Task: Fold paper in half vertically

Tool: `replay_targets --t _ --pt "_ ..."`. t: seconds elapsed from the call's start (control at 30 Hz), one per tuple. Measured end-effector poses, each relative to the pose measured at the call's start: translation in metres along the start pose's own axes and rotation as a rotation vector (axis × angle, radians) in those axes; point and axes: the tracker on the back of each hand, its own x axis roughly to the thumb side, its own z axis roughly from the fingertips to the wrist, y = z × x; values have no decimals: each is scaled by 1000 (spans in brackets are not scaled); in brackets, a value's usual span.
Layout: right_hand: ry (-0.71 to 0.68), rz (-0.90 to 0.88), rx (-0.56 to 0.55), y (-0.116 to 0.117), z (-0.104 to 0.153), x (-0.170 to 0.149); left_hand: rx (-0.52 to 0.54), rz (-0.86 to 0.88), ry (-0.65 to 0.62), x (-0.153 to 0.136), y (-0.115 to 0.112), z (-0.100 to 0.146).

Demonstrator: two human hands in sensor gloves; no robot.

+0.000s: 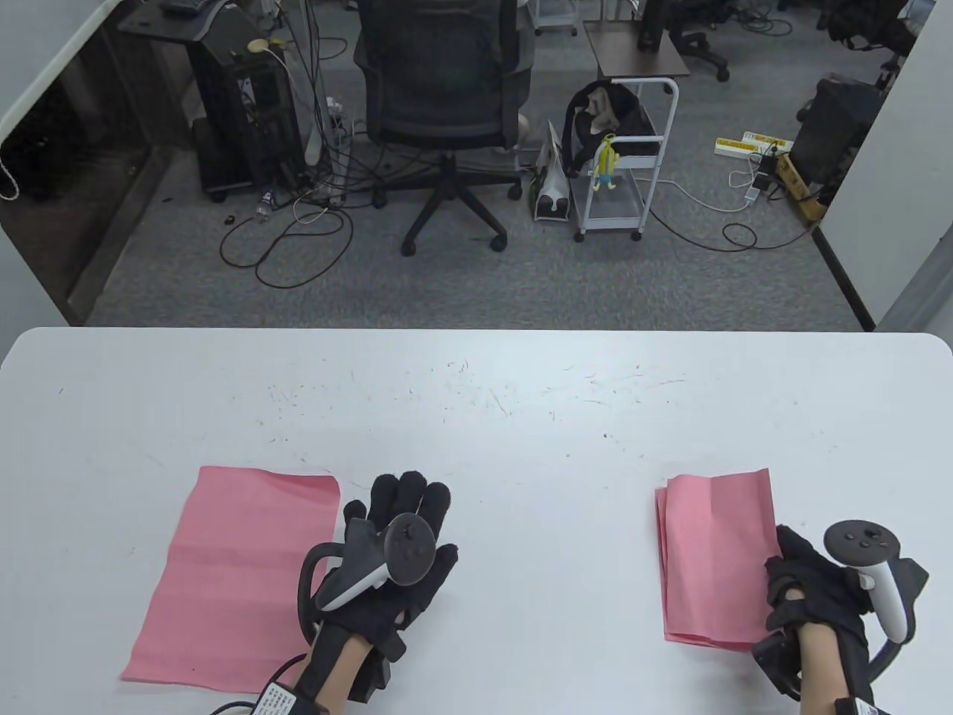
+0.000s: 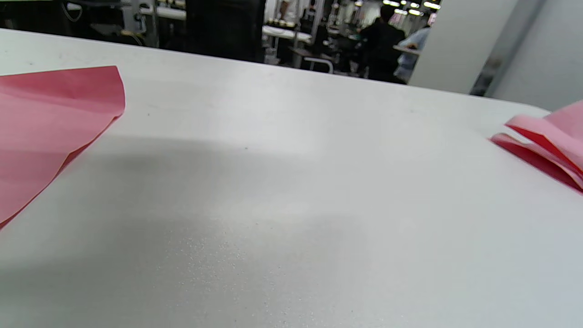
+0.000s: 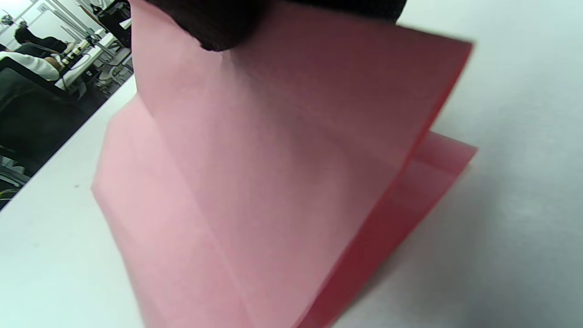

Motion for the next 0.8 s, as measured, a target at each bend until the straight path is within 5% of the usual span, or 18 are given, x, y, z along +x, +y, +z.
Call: replay_targets --t 0.27,0.53,0.8 --pt "72 81 -7 16 -13 -5 0 1 4 -2 1 0" --pt "120 305 -121 17 1 15 2 13 7 -4 1 0" --pt "-173 289 -128 32 48 98 21 20 14 -6 3 0"
